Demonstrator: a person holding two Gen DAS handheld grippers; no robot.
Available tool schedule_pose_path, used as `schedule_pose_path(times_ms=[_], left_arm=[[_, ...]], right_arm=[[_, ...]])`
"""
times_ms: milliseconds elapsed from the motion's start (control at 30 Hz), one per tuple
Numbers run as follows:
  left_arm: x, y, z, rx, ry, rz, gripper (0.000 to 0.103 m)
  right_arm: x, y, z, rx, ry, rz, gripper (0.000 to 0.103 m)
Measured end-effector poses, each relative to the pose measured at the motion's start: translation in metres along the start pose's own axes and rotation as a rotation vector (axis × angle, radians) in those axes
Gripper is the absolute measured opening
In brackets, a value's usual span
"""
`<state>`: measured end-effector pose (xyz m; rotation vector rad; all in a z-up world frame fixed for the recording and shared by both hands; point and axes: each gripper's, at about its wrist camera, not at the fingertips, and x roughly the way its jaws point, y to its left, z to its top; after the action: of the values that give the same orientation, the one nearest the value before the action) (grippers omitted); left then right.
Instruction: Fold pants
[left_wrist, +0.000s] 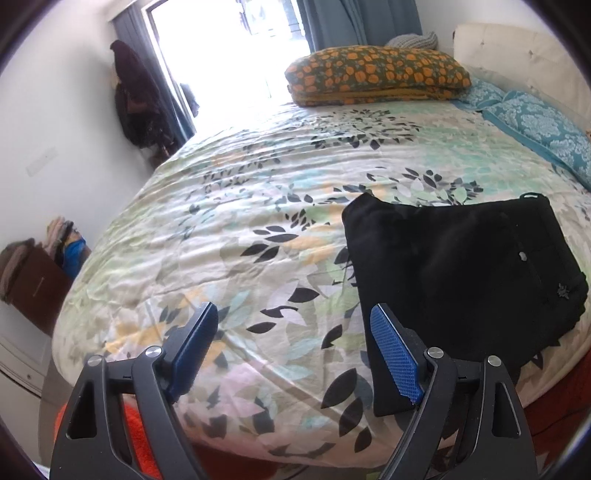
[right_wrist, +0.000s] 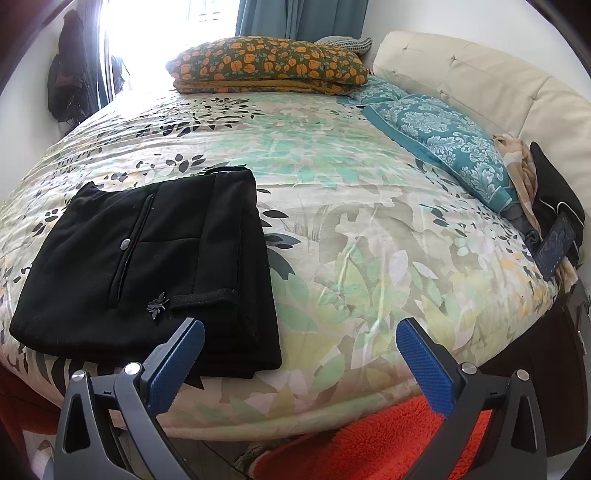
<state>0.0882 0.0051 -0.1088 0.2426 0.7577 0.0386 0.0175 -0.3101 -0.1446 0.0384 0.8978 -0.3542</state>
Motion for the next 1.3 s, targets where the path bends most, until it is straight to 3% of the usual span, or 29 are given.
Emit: schedule_pose_path(times_ms=[133,233,333,400,533,600,733,800,900,1100,1133,1167,1200,1267,1300], left_arm=[[-0.007,0.002,-0.006,0.018,-0.03,0.08,0.086],[-0.006,-0.003,-0.008,0.067,0.006,0.055,0.086],[-0.013,-0.004,-0.003,0.059,0.062,-0.015,0.086],[-0.02,-0.004,0.0,0.064,0.071,-0.06,0.086],[0.008,-0.01,0.004,0.073,0.15,-0.165,0.086],[0.034,-0.008,0.006,0.023,0.227,-0.248,0.086],[0.077,0.004,0.01,-0.198,0.383,-0.572,0.086],[0.091,-0.001,0.009,-0.219,0.416,-0.612,0.086],[0.107,-0.021,-0.001,-0.172,0.47,-0.605,0.086],[0.122,-0.045,-0.005,-0.229,0.563,-0.717,0.086],[0.121,-0.048,-0.004,-0.222,0.568,-0.706,0.085],[0.12,-0.05,-0.003,-0.219,0.569,-0.694,0.079],[0.116,-0.049,-0.002,-0.222,0.559,-0.675,0.069],[0.107,-0.047,0.002,-0.223,0.524,-0.65,0.034],[0.1,-0.046,0.006,-0.225,0.501,-0.655,0.03]], right_arm=[[-0.002,-0.004,0.001,0.018,-0.008,-0.005,0.103],[-0.007,-0.005,0.003,0.027,-0.027,-0.003,0.103],[-0.021,-0.006,0.006,0.033,-0.04,0.042,0.103],[-0.026,-0.007,0.009,0.036,-0.011,0.123,0.103],[0.015,-0.032,0.019,0.194,0.167,0.544,0.103],[0.048,-0.049,0.022,0.294,0.229,0.652,0.103],[0.102,-0.057,0.026,0.346,0.34,0.764,0.103],[0.117,-0.048,0.026,0.341,0.386,0.824,0.103],[0.135,-0.025,0.022,0.268,0.475,0.852,0.103],[0.138,-0.007,0.022,0.26,0.498,0.921,0.103],[0.136,-0.005,0.021,0.242,0.5,0.909,0.098],[0.134,-0.002,0.021,0.213,0.504,0.896,0.081],[0.134,0.0,0.022,0.194,0.505,0.888,0.071],[0.128,0.001,0.025,0.185,0.48,0.892,0.05],[0.122,0.002,0.028,0.164,0.454,0.889,0.048]])
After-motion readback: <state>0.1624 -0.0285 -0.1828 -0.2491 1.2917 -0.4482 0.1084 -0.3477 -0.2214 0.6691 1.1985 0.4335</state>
